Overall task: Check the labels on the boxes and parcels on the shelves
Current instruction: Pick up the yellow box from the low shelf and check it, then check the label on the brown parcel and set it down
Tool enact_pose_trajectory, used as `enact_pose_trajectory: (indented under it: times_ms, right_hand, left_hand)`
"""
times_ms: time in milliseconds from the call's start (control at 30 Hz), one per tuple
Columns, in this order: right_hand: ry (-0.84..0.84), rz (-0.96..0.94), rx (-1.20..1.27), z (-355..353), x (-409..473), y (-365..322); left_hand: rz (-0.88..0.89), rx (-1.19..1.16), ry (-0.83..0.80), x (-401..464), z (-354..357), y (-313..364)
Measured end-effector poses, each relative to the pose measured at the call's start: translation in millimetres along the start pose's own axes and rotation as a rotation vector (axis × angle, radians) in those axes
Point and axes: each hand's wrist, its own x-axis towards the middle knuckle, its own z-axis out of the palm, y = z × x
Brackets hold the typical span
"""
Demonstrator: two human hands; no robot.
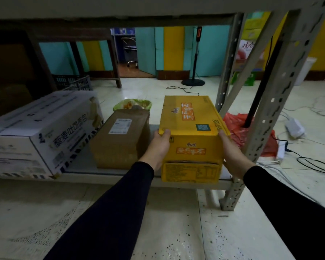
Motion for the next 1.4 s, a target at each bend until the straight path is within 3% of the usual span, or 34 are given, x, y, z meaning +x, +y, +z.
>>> enact_pose_trajectory:
  times_ms: [233,400,600,733,867,933,1033,1233,1400]
  right_hand:
    - [0.026,-0.009,0.043,4.0,14.5,2.1]
    - [0.085,-0.008,-0.063,6.4,3.9,-4.4]
    - [0.311,-0.556,-0.632,2.0,-28.0,-29.1]
    - [0.126,-0.669,-0.634,25.7,-54.5,-48.0]
    - [-0.15,-0.614,-0.632,67.5,-74.1,-49.2]
    - [-0.249,-0.549,-0.676,91.5,-74.9,-46.5]
    - [-0.311,-0.458,-0.75,139.0,-70.6,-39.4]
    - [-0.205,-0.21,-0.706,224.2,-39.6,-18.6]
    - [0.055,0.018,-0.519,267.6,-3.4,-3.9]
  left_hand:
    - [0.04,0.007,0.033,11.3,3.4,-1.4]
    - [-0.044,0.084,0.02,8.7,3.6,7.5]
    - [0.072,0.177,0.04,-27.4,-19.9,23.6]
    - [0.112,0.133,0.15,-56.8,-50.1,35.3]
    - [0.104,0.155,0.283,-86.8,-93.3,39.5]
    - [0.097,0.164,0.272,-95.5,-117.6,39.4]
    - [0.064,0.19,0.275,-86.9,-162.4,35.5]
    - [0.048,0.208,0.192,-38.0,-238.5,30.7]
    - [-0.055,0.195,0.017,22.1,-280.0,12.7]
